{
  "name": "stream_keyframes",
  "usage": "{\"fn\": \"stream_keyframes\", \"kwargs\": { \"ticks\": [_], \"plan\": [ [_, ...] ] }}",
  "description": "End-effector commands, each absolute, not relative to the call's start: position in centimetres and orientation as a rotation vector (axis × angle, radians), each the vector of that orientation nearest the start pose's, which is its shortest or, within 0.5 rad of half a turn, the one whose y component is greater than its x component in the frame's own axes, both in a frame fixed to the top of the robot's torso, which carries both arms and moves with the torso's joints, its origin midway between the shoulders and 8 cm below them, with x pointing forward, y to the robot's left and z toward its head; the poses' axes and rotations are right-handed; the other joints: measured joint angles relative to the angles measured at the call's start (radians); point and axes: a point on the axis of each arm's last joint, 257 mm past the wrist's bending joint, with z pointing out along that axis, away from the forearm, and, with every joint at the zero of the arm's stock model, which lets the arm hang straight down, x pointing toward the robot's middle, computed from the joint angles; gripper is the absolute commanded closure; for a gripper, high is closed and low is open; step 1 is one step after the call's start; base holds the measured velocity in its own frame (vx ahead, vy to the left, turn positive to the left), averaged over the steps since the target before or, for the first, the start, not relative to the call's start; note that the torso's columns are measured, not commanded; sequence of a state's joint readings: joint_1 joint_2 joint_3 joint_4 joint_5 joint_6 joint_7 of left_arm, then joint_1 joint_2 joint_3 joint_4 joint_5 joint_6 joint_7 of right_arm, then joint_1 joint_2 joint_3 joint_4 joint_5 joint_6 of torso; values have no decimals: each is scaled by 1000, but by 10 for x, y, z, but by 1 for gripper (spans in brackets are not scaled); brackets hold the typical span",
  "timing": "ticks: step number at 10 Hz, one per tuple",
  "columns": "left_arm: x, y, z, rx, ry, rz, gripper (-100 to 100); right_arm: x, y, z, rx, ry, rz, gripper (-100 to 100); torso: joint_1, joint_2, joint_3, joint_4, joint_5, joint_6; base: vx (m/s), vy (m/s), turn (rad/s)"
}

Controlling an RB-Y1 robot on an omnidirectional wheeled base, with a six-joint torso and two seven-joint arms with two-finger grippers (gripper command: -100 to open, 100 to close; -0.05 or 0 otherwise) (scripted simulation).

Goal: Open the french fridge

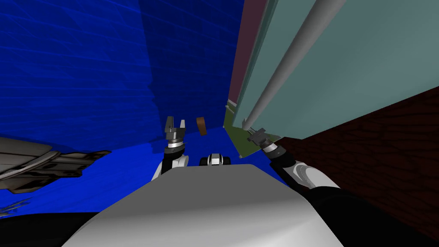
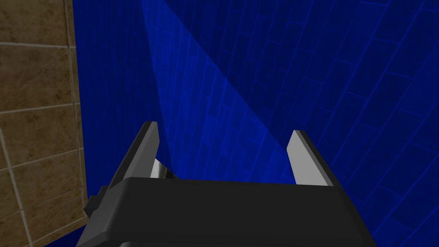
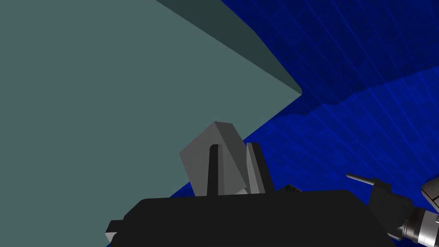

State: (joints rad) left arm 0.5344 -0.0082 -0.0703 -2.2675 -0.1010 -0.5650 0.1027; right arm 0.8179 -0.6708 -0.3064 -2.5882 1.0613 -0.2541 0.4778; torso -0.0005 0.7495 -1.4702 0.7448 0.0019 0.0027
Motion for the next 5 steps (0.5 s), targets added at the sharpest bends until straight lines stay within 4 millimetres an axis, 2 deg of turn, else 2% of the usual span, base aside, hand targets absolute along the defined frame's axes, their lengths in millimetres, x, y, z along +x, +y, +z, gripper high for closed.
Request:
{"fn": "stream_keyframes", "kwargs": {
  "ticks": [1, 2, 5],
  "plan": [
    [338, 246, 19, -630, 630, -1403, 0, 311, -205, -21, -929, 1135, -213, 100, -1, 1, -1, 2, 1, 0, -173, -127, -54],
    [338, 246, 19, -630, 630, -1402, 0, 317, -222, -18, -925, 1168, -222, -100, 2, -1, -2, 3, 2, -1, -66, -40, -54],
    [337, 246, 19, -630, 629, -1403, 0, 319, -227, -8, -928, 1167, -217, -100, 7, -23, -15, -8, 2, -6, 4, 43, -34]
  ]
}}
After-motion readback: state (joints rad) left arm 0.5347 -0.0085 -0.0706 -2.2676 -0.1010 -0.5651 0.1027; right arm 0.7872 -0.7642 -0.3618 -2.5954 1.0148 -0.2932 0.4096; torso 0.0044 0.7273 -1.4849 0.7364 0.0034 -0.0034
